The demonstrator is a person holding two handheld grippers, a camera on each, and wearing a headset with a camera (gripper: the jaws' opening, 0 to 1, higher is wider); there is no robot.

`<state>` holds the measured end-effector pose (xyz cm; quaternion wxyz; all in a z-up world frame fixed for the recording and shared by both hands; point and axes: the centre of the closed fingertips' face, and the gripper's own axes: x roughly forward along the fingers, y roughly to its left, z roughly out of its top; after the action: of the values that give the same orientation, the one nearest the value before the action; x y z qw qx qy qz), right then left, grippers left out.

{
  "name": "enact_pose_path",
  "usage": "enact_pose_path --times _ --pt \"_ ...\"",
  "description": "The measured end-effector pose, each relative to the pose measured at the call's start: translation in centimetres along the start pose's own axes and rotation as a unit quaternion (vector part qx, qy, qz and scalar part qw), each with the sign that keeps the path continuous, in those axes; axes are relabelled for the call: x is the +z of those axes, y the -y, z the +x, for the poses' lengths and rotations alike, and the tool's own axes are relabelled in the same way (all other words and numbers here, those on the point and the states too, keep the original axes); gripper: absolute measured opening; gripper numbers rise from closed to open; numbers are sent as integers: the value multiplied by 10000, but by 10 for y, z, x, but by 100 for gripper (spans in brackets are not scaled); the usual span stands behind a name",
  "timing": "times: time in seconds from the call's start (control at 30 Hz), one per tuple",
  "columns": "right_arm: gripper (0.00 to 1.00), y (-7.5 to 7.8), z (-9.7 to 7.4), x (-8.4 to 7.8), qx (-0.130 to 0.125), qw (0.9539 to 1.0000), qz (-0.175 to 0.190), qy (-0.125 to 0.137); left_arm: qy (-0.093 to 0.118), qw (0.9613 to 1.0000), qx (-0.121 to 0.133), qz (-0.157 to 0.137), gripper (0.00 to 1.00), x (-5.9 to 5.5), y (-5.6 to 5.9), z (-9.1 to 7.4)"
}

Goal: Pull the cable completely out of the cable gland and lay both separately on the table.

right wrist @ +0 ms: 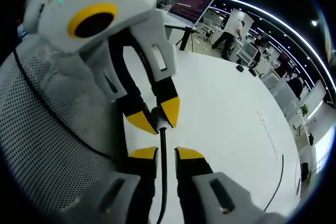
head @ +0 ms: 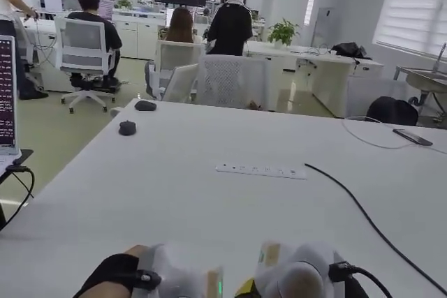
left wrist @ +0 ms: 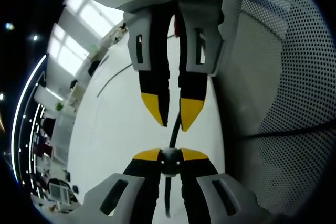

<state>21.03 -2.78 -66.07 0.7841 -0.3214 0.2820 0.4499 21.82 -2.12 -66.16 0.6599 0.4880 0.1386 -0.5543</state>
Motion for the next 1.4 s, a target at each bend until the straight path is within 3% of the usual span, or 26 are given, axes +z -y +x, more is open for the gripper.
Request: enact_pose_path --times 0.07,0.2,0.5,0.6,0.7,0.73,0.9,1.07,1.13,1.4 --pt "4 -4 0 -1 103 9999 -40 -22 24 10000 6 6 14 1 -1 0" --pt "4 1 2 -7 2 9999 13 -135 2 10000 46 -85 14 -2 -4 -1" --pt "3 17 -2 -41 -348 9952 241 -884 -219 9989 285 -314 14 -16 -17 -5" --pt "4 17 -3 -39 -343 9955 266 -842 -198 9988 328 -312 14 -15 -18 -6" --pt "20 15 -1 -28 -318 9971 285 -625 -136 9990 307 -278 14 -11 -17 -6" --pt "23 12 0 -19 -259 9985 225 -425 -117 9992 298 -247 14 -10 -16 -6" --pt "21 2 0 -2 -93 9999 -73 -102 130 9998 114 18 14 6 -6 -4" --pt "11 -2 0 5 10 9999 -161 48 239 9997 52 79 14 11 -3 -3" --pt "3 -1 0 4 -31 9997 -227 39 227 9997 26 56 14 10 -2 -3" --pt "3 9 -2 -5 -213 9997 -39 -125 53 9996 234 -129 14 -2 -14 -5"
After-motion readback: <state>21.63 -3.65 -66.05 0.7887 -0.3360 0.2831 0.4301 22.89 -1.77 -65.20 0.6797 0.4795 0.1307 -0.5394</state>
